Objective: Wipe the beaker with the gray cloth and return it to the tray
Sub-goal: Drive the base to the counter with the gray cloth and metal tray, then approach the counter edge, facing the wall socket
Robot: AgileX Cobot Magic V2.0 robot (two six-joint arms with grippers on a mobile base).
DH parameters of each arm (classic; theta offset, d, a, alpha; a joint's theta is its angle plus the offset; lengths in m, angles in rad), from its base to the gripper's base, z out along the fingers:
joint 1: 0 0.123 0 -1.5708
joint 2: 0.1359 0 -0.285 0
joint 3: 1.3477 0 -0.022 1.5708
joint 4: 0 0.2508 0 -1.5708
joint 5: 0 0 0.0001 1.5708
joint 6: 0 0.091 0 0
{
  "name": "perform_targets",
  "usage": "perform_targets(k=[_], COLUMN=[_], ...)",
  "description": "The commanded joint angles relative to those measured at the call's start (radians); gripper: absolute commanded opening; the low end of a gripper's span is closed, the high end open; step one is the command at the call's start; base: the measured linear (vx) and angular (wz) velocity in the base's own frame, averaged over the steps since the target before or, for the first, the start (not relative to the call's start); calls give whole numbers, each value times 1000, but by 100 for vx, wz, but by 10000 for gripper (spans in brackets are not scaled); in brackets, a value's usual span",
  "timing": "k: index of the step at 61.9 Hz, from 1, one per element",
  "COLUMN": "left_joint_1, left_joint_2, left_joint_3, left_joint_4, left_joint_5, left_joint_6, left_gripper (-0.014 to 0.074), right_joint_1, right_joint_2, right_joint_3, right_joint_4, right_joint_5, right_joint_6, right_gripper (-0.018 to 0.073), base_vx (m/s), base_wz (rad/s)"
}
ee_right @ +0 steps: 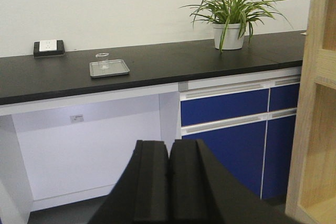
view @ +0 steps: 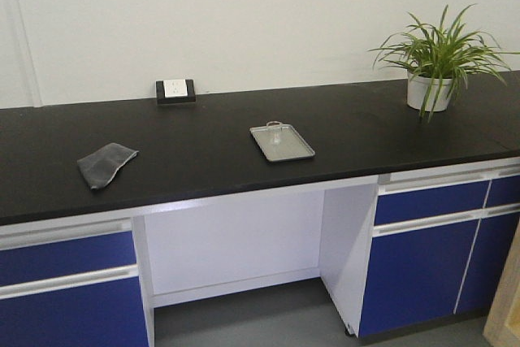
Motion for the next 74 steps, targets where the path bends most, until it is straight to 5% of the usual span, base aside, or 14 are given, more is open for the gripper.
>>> perform_targets(k=[1, 74], left_joint_1=[-5, -5], left_joint_2=[-4, -4], left_joint_3=[-8, -8], left_joint_4=[-2, -2], left_joint_5=[-82, -82], left_joint_6=[-6, -6], left_gripper=[-6, -6], right_joint_1=[-6, -6], right_joint_2=[0, 0], right_joint_3=[15, 15], right_joint_4=[0, 0], right_joint_5=[-85, -85], right_joint_6=[-1, -1], right_gripper=[-5, -5], base_vx=[41, 47], base_wz=[0, 17])
